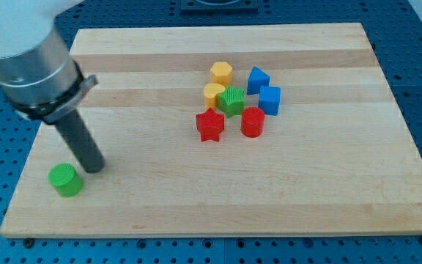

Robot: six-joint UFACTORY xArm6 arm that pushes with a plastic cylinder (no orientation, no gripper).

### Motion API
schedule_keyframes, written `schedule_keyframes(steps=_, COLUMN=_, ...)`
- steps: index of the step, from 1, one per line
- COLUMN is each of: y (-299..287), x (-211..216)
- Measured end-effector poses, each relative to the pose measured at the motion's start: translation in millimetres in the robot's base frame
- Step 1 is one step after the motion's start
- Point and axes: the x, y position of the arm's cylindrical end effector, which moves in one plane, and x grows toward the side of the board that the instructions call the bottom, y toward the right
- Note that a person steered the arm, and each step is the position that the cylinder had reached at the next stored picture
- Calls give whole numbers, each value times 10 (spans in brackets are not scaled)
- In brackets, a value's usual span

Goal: Push red circle closer to the red star

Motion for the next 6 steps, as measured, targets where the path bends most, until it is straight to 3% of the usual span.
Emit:
schedule_keyframes(steps=4, y=3007, x=-372)
schedule_keyframes(steps=5, y=3221, x=-543)
schedule_keyframes(steps=6, y=3073, x=-659)
